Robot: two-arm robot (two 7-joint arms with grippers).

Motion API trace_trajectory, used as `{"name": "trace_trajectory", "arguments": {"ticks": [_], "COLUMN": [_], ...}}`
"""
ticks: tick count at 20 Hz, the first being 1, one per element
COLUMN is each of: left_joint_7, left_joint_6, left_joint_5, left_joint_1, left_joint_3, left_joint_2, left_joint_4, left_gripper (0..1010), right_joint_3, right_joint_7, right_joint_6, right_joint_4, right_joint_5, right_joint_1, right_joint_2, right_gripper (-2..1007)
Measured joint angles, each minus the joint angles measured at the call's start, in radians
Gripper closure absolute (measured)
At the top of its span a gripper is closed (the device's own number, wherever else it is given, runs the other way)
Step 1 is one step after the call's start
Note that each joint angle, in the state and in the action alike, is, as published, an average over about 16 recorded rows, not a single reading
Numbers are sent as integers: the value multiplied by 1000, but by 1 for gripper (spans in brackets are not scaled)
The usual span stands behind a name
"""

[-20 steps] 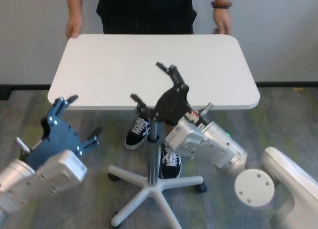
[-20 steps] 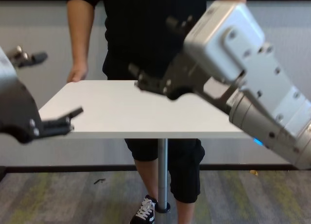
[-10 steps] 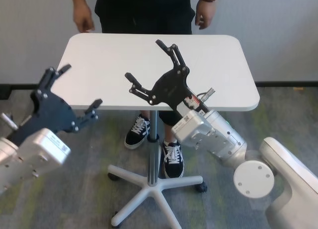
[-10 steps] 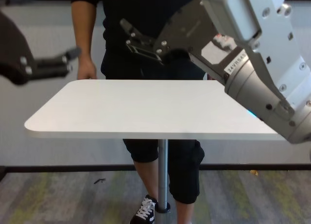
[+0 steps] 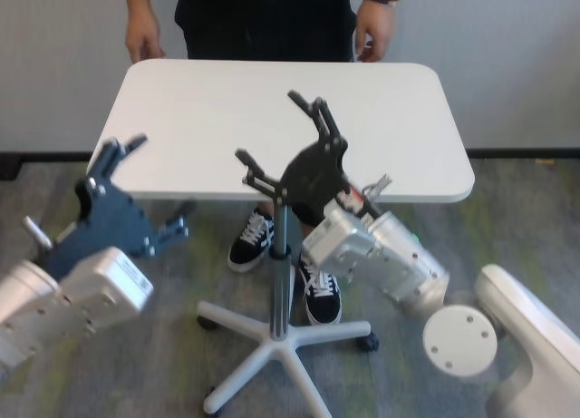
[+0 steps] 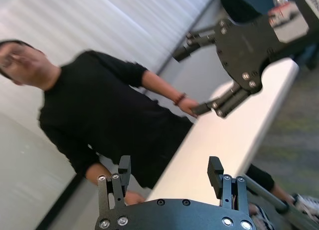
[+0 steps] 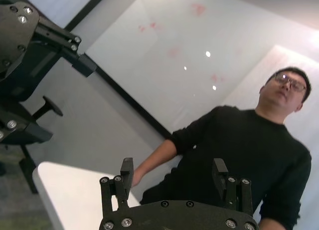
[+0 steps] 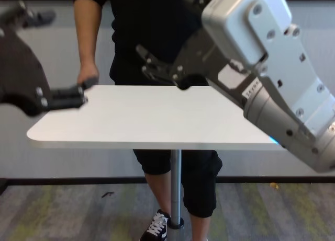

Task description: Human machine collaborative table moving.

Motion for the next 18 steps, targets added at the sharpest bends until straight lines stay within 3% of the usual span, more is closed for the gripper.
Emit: {"name": "trace_trajectory", "arguments": {"ticks": [9, 18], "left_joint_7": [-45, -90], "left_joint_6": [16, -27], "left_joint_5": [7, -14], "left_joint_1": [-4, -9], "left_joint_3": [-1, -10], "left_joint_2": [-8, 3], "left_joint_4": [36, 51], "left_gripper": [10, 10], "right_joint_3": [9, 16], "right_joint_7": [16, 26], "right_joint_6": [92, 203], "right_joint_4": [-24, -69], "right_joint_5": [-29, -55], "right_joint_1": [-42, -77], "right_joint_2": [-6, -9], "right_gripper": [2, 2]}}
